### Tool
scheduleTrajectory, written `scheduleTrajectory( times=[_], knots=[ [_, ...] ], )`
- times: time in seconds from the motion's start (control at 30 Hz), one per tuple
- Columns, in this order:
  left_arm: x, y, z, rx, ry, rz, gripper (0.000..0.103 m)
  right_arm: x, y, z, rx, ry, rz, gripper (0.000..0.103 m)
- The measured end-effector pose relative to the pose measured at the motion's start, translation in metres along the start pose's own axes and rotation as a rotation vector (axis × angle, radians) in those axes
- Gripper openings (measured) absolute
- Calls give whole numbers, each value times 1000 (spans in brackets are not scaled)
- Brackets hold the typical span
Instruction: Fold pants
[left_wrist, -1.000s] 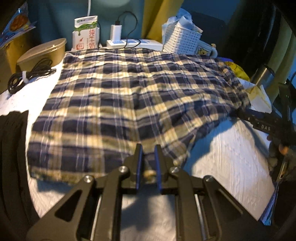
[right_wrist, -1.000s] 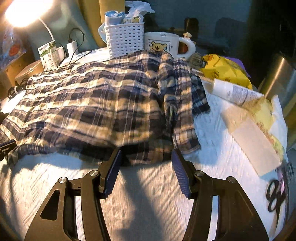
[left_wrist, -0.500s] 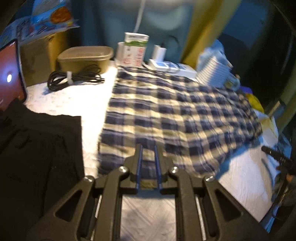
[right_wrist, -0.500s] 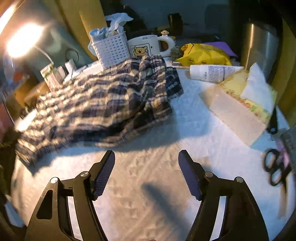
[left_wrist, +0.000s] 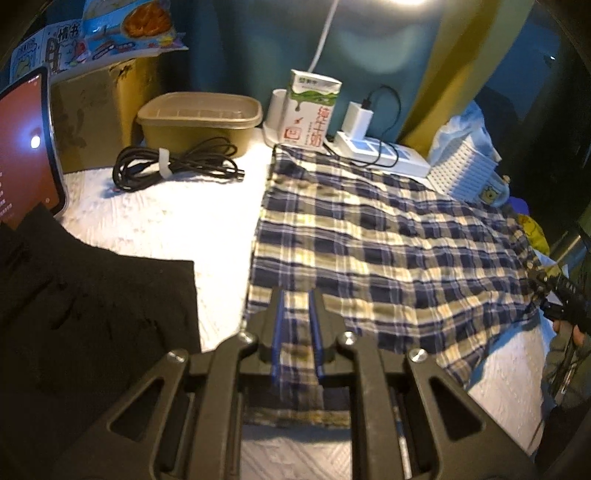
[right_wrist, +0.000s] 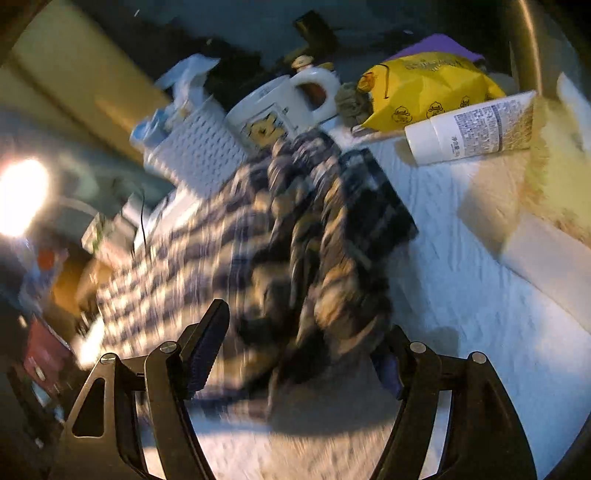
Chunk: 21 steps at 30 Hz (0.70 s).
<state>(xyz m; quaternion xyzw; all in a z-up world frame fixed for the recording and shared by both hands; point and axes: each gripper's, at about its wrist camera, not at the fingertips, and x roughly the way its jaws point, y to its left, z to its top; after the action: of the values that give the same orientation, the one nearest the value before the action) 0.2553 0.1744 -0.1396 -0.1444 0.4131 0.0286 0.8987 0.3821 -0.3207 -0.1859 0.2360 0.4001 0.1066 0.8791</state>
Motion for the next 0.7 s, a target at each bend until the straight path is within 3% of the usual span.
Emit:
scheduleTrajectory(
  times=[0.07,0.1,0.13,0.23,0.47,0.7],
  knots=[
    [3,0,2,-4,4,3,14,6,-3,7,28,-8,1,68],
    [5,0,2,-6,7,4,14,9,-4,9,41,-12,2,55],
    [6,-1,3,-6,9,4,14,15,-11,13,77,-11,17,33],
    [8,-6,4,1,11,4,14,23,-26,14,175,4,105,15],
    [-1,-18,7,40,-7,-6,14,-20,-6,25,47,-91,103,10],
    [-12,-22,-1,45,-24,-40,14,-69,9,38,-51,-189,29,10]
  ],
)
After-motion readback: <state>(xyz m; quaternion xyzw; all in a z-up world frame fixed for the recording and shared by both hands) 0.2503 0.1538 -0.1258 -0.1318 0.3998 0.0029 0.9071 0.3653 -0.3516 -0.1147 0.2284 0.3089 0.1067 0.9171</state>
